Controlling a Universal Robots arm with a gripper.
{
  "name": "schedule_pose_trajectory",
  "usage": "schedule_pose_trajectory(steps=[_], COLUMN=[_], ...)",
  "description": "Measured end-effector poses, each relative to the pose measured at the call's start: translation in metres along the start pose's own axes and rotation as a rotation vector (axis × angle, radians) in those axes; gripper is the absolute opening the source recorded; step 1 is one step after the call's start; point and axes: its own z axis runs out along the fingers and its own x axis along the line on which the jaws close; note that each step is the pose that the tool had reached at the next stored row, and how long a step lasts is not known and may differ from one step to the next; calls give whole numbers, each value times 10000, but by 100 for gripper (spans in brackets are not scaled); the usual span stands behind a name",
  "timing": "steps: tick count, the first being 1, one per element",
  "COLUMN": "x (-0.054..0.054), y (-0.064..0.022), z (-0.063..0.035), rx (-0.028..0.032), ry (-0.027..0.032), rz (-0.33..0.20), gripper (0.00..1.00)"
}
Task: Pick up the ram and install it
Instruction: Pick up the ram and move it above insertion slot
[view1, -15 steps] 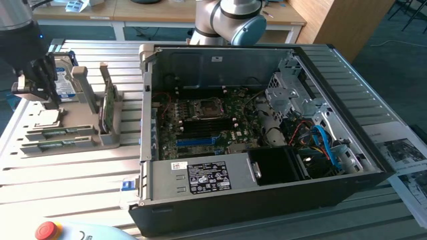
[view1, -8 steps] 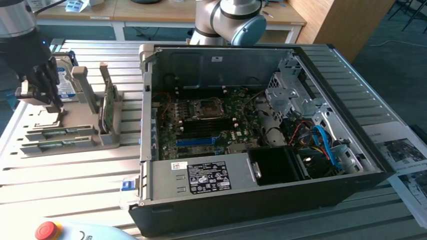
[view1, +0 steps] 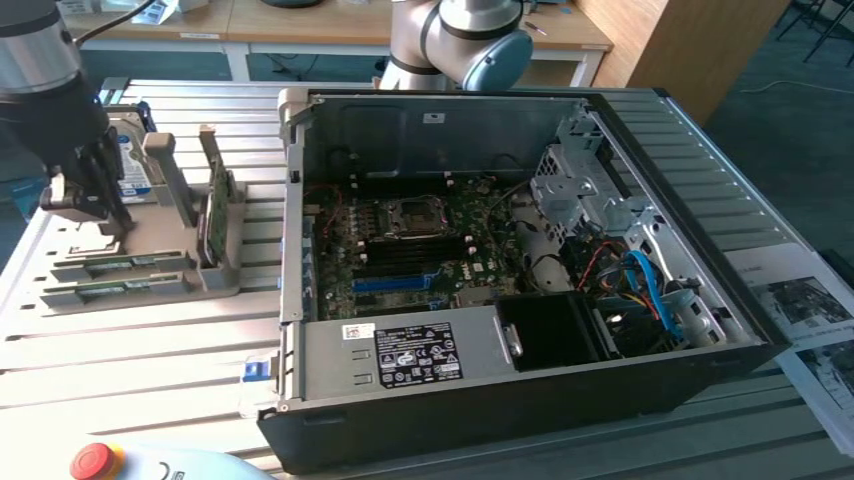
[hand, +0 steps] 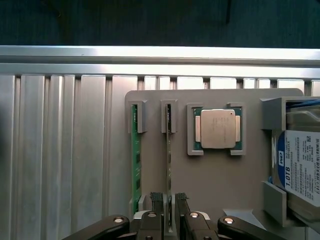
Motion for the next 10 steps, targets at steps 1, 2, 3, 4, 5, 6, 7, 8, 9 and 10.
schedule_pose_trajectory(steps=[1, 2, 3, 4, 5, 6, 7, 8, 9, 10], x=[-1, -1, -2, -3, -3, -4, -4, -5, -5, -5], y=[1, 1, 1, 2, 2, 2, 2, 2, 2, 2], z=[15, 29, 42, 53, 65, 75, 85, 94, 96, 96], rx=[0, 0, 0, 0, 0, -1, -1, 0, -2, -2], ry=[0, 0, 0, 0, 0, 0, 0, 0, 1, 1], rz=[1, 0, 0, 0, 0, -1, 0, 0, 0, 0], gripper=[24, 24, 24, 24, 24, 24, 24, 24, 24, 24])
